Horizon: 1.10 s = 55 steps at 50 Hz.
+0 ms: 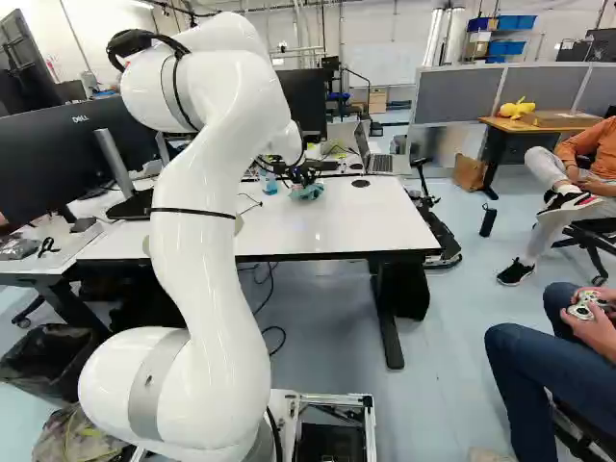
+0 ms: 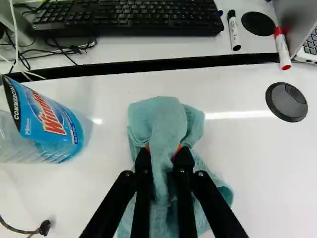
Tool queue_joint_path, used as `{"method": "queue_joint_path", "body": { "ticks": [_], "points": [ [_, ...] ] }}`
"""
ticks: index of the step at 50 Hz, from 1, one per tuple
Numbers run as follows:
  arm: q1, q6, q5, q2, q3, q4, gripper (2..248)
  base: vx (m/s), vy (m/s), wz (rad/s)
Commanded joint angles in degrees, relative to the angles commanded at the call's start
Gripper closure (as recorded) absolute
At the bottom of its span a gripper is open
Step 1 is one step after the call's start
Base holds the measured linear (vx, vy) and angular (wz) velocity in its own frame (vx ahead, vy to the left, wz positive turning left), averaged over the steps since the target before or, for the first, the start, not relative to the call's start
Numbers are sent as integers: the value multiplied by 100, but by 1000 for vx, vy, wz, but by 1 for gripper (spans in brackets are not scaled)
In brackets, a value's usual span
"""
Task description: Clean the table with the green towel
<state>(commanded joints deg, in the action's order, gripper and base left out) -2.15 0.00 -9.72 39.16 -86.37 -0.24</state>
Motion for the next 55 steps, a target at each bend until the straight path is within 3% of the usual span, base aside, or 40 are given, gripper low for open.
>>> {"method": "queue_joint_path", "body": {
  "ticks": [55],
  "points": [
    [-6, 0, 18, 8, -12, 0, 198, 0, 0, 0]
  ]
}}
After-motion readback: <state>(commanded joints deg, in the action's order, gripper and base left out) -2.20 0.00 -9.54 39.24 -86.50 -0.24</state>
